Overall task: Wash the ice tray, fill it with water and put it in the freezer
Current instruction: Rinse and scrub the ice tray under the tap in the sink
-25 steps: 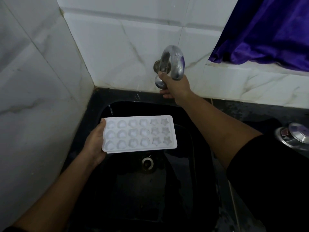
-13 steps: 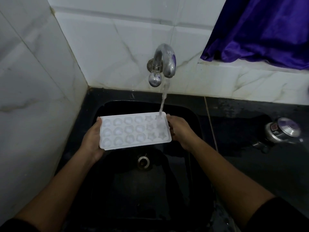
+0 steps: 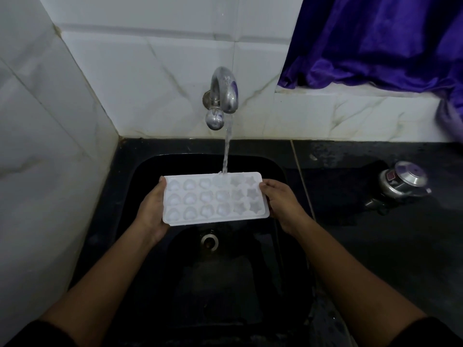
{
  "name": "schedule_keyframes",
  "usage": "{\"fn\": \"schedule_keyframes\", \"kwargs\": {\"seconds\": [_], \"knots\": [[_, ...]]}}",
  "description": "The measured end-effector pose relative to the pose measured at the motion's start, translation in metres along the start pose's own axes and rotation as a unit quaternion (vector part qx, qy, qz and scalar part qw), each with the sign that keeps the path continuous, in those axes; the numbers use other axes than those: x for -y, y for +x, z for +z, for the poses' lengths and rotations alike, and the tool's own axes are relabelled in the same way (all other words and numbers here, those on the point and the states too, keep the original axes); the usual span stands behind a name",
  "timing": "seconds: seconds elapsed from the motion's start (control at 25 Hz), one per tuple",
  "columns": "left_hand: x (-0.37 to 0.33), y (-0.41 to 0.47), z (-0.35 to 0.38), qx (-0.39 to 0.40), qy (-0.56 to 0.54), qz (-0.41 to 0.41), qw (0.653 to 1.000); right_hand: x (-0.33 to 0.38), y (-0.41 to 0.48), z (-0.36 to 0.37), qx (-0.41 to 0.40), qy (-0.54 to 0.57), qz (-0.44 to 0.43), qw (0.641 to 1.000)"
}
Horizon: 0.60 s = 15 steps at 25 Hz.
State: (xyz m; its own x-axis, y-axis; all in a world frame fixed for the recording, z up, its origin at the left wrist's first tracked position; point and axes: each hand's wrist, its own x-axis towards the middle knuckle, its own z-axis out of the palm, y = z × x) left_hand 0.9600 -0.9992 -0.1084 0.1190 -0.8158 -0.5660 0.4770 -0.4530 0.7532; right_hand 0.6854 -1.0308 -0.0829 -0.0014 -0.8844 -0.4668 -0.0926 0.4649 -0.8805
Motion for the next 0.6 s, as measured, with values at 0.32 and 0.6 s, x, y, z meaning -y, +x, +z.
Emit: {"fn": "schedule_keyframes", "kwargs": {"seconds": [0.32,0.6], "knots": [[0.006,0.01,0.047,0.003,0.015,-0.016,1.0,-0.003,0.001,-0.04,-0.06,0.03,0.005,0.998],[0.01,0.023,0.079,0.032,0.015,-0.033,0.999,0.002,0.008,-0.067,-0.103,0.031,-0.003,0.994]]}}
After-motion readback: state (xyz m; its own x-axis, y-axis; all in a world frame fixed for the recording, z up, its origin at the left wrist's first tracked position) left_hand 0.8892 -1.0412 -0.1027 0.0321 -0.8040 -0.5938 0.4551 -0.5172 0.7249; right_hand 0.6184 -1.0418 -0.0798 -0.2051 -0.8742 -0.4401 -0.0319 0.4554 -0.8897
